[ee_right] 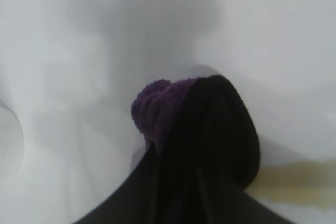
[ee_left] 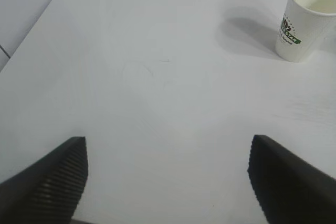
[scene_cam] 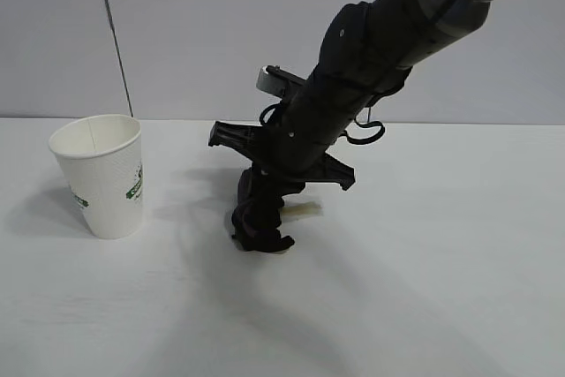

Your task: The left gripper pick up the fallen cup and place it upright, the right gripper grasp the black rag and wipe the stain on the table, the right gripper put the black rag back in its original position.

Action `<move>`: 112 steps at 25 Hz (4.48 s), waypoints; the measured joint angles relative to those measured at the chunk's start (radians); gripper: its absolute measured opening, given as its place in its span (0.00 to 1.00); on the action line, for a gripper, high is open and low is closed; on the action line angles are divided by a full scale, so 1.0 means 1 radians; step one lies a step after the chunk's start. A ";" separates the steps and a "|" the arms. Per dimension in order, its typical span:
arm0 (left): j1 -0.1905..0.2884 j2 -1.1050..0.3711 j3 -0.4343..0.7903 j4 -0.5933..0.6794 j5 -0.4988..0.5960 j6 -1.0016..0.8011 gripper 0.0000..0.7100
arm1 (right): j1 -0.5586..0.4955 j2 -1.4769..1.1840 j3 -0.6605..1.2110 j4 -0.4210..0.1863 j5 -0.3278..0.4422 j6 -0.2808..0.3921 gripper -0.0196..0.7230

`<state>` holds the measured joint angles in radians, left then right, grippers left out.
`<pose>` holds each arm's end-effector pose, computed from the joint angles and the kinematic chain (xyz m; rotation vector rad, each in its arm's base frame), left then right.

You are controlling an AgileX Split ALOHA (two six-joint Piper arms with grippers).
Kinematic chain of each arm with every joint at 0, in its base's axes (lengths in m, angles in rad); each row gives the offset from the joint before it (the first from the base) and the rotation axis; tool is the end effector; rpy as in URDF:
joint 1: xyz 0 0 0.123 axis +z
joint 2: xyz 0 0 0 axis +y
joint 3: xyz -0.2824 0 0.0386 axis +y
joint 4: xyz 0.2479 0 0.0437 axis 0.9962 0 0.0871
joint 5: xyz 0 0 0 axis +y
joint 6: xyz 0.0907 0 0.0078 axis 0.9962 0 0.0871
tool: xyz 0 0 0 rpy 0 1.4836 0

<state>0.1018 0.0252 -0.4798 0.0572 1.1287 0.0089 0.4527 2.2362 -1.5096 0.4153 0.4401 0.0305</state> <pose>-0.0026 0.0045 0.2664 -0.1037 2.1567 0.1339 0.4103 0.2170 0.1116 -0.1198 2.6880 0.5135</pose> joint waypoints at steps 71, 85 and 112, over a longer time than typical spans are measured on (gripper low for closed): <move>0.000 0.000 0.000 0.000 0.000 0.000 0.84 | -0.173 -0.603 -0.004 -0.064 0.615 -0.058 0.86; 0.000 0.000 0.000 0.000 0.000 0.000 0.84 | -0.173 -1.162 -0.004 -0.152 0.697 -0.053 0.86; 0.000 0.000 0.000 0.000 0.000 0.000 0.84 | -0.349 -2.108 0.852 -0.400 0.619 -0.050 0.86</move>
<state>0.1018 0.0252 -0.4798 0.0572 1.1287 0.0087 0.1036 0.1286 -0.6581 0.0149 1.0596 -0.0198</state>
